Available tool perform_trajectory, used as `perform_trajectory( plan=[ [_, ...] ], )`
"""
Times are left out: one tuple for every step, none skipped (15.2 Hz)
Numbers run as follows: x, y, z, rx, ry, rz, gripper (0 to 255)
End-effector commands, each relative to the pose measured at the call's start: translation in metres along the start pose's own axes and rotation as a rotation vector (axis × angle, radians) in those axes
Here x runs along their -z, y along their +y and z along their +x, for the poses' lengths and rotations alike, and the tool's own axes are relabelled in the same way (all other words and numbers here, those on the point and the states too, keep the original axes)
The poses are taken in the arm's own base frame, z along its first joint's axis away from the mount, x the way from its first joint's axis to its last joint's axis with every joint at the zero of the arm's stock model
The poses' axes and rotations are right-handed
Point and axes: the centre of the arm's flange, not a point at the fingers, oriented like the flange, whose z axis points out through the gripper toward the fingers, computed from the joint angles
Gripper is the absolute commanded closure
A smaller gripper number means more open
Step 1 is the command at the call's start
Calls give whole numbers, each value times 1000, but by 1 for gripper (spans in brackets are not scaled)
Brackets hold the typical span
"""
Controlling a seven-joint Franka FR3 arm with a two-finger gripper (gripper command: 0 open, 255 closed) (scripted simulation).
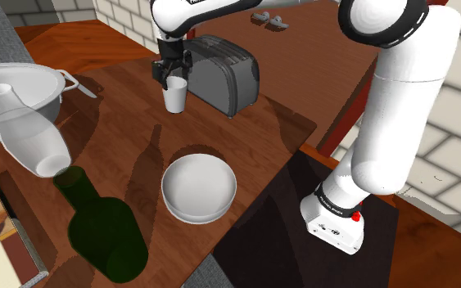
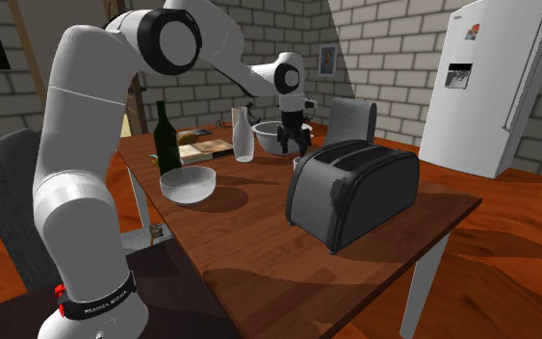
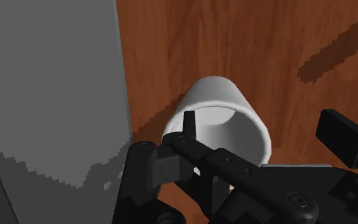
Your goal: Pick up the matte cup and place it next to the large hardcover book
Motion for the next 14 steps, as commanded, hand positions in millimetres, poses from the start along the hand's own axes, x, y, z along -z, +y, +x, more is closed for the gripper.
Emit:
perform_trajectory(
  plan=[
    [-10,-11,23,2,7,-1,0],
    [-14,-16,34,4,10,-1,0],
    [-16,-19,41,5,13,-1,0],
    [-21,-19,41,5,13,-1,0],
    [-27,-19,41,5,13,-1,0],
    [-32,-18,41,5,13,-1,0],
    [-37,-18,41,5,13,-1,0],
    [-43,-18,41,5,13,-1,0],
    [-48,-18,41,5,13,-1,0],
    [-53,-18,41,5,13,-1,0],
    [-56,-18,41,5,13,-1,0],
    [-56,-18,41,5,13,-1,0],
    [-56,-18,41,5,13,-1,0],
    [-56,-18,41,5,13,-1,0]
  ],
)
